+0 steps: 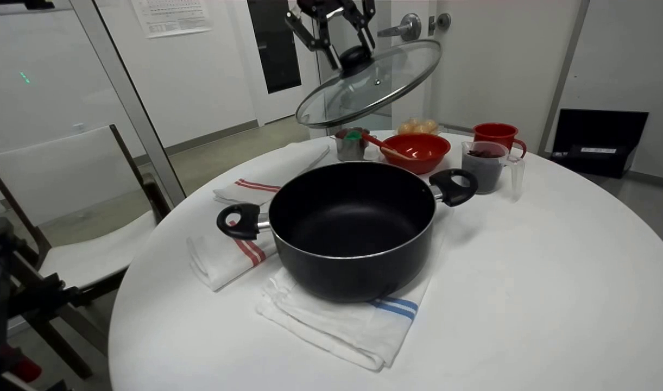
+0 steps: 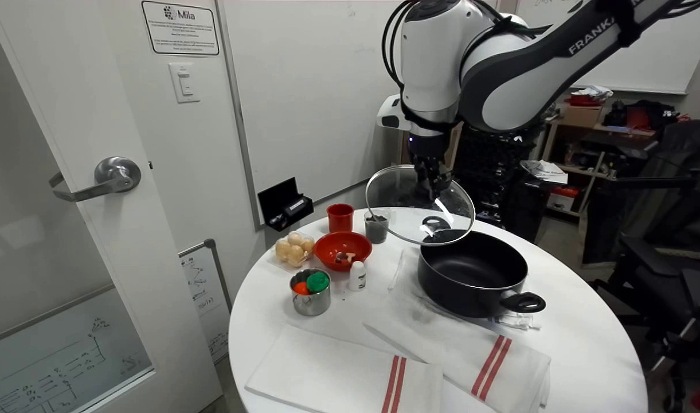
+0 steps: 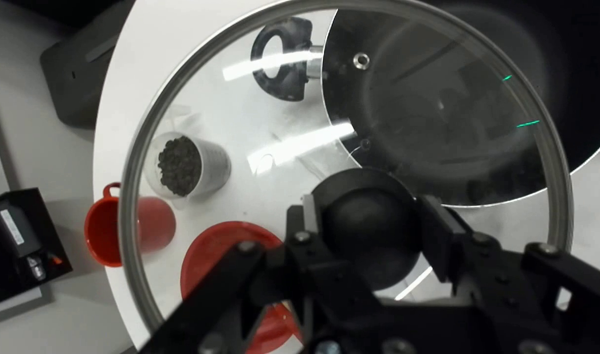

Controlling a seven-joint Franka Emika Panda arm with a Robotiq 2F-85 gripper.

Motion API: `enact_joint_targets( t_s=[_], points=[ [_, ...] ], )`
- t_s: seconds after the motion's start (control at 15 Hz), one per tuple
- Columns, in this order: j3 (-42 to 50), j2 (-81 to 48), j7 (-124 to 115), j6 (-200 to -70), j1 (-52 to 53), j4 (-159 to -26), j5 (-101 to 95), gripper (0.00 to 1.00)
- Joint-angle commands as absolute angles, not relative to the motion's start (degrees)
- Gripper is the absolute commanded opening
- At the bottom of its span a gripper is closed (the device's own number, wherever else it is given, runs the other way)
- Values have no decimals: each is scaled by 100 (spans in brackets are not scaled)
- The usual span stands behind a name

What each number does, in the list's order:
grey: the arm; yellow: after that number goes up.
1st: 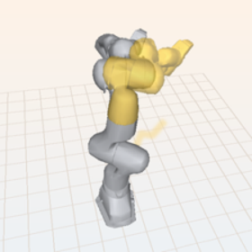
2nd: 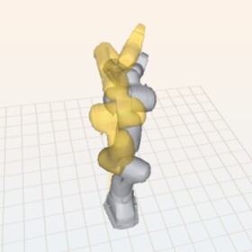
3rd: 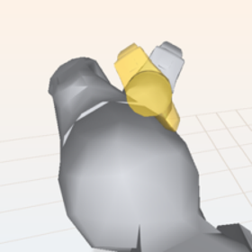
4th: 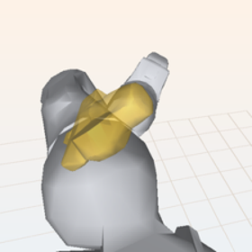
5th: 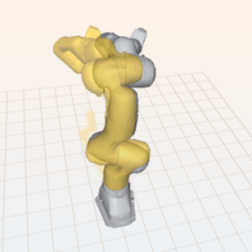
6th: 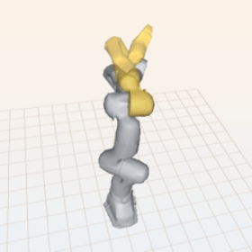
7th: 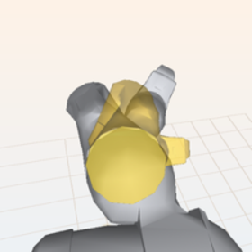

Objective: Remove the glass lid from the pot and put it on the table

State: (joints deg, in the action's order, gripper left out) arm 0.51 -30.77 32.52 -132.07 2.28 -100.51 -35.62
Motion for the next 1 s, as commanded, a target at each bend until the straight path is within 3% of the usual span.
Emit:
enact_joint_targets(
  t_s=[0.0, 0.93],
  points=[
    [-31, -3205, 3627, -13167, 372, -9707, -3982, 25],
    [-247, -3899, 4291, -13495, 639, -9506, -5584, 25]
  ],
)
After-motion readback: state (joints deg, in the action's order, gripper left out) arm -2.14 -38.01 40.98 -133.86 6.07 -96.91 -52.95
